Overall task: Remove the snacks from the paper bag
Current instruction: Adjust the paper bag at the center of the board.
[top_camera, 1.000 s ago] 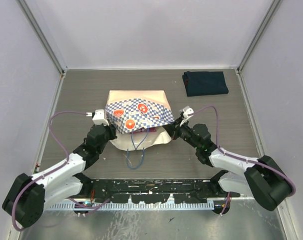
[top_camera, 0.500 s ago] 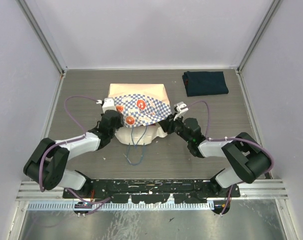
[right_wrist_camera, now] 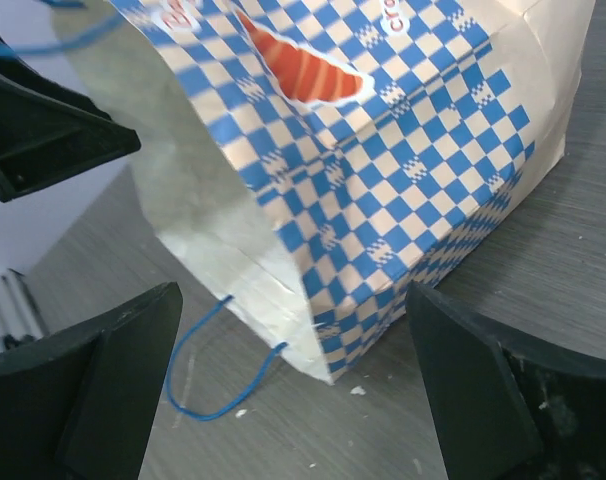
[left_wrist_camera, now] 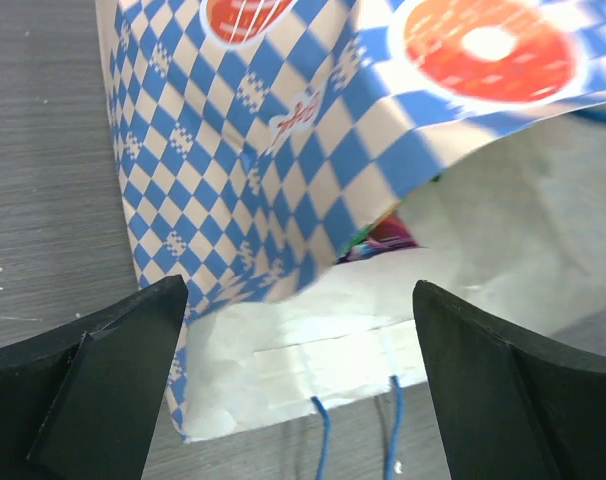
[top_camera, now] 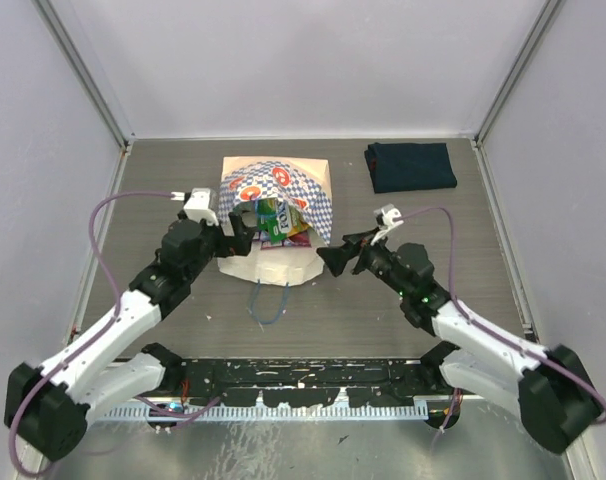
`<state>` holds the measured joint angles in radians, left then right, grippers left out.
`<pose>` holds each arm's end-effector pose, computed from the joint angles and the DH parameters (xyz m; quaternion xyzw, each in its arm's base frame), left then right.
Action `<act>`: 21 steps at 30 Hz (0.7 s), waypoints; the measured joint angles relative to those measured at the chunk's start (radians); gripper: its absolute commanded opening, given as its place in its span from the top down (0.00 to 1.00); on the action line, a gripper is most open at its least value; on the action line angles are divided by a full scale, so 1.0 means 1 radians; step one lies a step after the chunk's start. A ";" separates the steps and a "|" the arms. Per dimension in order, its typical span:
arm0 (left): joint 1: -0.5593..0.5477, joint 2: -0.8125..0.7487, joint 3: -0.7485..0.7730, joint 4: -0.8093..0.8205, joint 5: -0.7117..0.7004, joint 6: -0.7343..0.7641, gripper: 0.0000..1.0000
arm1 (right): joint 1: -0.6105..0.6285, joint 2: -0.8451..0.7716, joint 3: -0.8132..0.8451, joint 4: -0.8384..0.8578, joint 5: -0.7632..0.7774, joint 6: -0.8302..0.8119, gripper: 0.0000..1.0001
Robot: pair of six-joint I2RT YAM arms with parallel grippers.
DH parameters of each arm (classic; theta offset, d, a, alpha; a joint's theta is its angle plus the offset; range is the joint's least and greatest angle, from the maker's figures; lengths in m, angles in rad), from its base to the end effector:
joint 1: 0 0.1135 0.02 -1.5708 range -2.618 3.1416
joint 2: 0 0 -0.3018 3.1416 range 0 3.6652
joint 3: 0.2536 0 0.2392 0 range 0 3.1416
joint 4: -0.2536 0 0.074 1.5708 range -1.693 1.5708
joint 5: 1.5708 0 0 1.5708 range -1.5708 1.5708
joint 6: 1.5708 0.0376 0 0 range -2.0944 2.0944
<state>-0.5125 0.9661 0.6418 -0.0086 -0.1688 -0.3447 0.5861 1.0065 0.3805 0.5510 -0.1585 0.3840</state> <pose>0.1704 -0.0886 0.3086 0.0193 0.8128 -0.1778 0.5544 0.1569 0.1113 0.2732 -0.1273 0.7217 0.3674 0.5727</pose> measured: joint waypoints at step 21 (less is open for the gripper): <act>0.230 0.123 0.401 -0.085 0.071 -0.027 0.02 | -0.132 0.093 0.405 -0.251 0.148 0.055 0.00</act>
<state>-0.2821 1.0889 1.0424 -0.0937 -0.0975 -0.3714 0.4538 1.1000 0.7853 0.3004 -0.0101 0.4389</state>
